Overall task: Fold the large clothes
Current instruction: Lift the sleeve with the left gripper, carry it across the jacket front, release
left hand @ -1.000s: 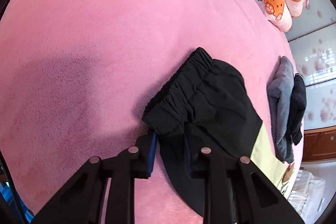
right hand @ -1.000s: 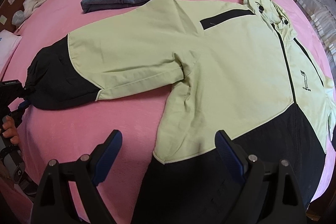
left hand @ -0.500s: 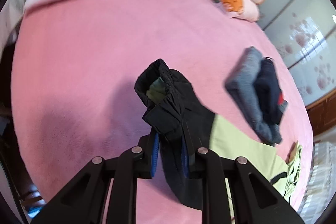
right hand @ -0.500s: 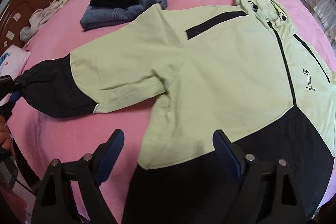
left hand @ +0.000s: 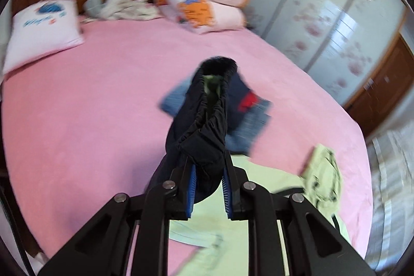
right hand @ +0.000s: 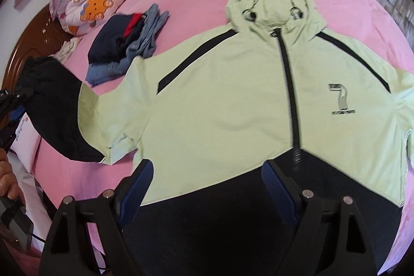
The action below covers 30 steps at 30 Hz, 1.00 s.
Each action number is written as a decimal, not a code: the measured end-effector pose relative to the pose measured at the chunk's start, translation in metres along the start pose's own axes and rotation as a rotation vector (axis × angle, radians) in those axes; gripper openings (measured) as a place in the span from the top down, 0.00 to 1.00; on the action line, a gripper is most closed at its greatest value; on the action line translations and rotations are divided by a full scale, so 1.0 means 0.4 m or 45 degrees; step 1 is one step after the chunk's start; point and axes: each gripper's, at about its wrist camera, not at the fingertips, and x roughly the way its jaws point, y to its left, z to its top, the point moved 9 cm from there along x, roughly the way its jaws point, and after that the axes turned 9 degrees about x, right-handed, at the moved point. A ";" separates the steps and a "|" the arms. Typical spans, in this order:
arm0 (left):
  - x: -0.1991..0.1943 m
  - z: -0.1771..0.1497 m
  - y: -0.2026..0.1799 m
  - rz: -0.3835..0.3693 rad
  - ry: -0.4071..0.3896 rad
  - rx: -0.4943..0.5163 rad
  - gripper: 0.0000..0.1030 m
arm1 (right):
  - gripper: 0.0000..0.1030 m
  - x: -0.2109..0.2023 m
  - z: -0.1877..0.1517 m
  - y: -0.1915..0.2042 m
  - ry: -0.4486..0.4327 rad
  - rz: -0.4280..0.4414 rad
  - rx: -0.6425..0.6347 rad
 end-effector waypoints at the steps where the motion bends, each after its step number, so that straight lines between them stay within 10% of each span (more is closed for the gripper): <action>1: -0.004 -0.010 -0.066 -0.025 0.001 0.045 0.85 | 0.16 -0.008 0.007 -0.019 -0.008 0.009 0.004; 13: 0.085 -0.201 -0.517 -0.234 0.193 0.320 0.86 | 0.16 -0.044 0.053 -0.300 -0.026 0.052 0.202; 22: 0.208 -0.402 -0.686 -0.248 0.476 0.541 0.84 | 0.16 -0.017 0.062 -0.475 0.010 0.004 0.351; 30: 0.253 -0.503 -0.707 -0.291 0.638 0.569 0.45 | 0.16 0.024 0.053 -0.521 0.067 0.001 0.366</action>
